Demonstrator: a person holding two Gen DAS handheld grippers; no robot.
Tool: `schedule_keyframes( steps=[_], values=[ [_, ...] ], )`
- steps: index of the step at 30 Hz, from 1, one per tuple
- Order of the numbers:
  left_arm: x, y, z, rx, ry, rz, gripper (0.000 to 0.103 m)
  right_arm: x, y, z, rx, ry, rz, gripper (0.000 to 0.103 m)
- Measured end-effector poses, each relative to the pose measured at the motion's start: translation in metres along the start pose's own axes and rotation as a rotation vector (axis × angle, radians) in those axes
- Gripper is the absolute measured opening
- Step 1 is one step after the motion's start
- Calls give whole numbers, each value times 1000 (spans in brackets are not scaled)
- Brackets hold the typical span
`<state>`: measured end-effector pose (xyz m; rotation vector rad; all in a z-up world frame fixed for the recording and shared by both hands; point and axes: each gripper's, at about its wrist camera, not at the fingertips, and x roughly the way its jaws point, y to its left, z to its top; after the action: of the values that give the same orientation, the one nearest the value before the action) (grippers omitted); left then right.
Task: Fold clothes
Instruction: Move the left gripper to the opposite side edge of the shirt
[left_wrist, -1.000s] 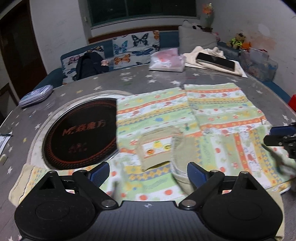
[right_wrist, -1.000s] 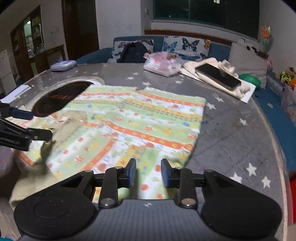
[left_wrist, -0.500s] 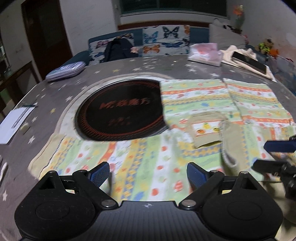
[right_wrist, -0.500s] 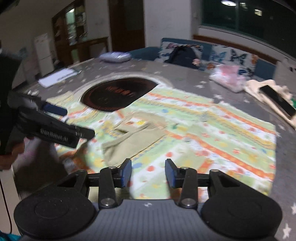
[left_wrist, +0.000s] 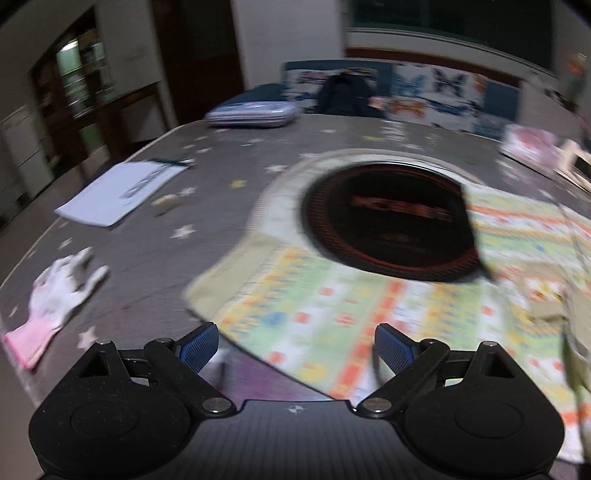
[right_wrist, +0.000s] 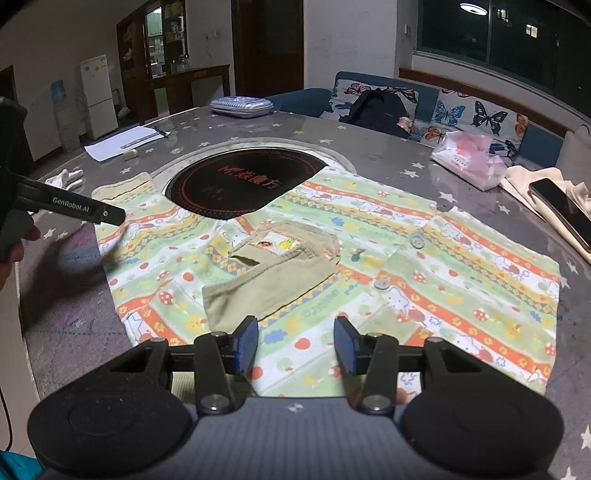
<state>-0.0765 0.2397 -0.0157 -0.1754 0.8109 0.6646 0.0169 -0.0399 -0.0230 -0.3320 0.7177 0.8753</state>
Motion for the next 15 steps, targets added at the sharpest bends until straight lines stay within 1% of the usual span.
schedule_keyframes(
  steps=[2,4,5,9,11,13,14,15],
  values=[
    [9,10,2,-48,11,23,93,-2,-1,1,5,-5,-3,46],
    [17,15,3,-75,30,36,92,-4,-3,3,9,-12,-6,46],
    [20,17,2,-84,38,37,93,-5,-3,3,11,-16,-8,47],
    [22,18,0,-93,26,27,92,-8,-5,3,19,-23,-12,48],
    [24,19,0,-97,13,-10,82,-9,-5,2,26,-25,-13,48],
    [24,20,1,-102,7,-30,79,-11,-5,0,34,-30,-15,49],
    [24,19,0,-98,-1,-37,75,-13,-5,-1,38,-33,-15,49],
    [23,19,0,-93,-10,-44,73,-15,-5,-2,44,-37,-17,49]
  ],
)
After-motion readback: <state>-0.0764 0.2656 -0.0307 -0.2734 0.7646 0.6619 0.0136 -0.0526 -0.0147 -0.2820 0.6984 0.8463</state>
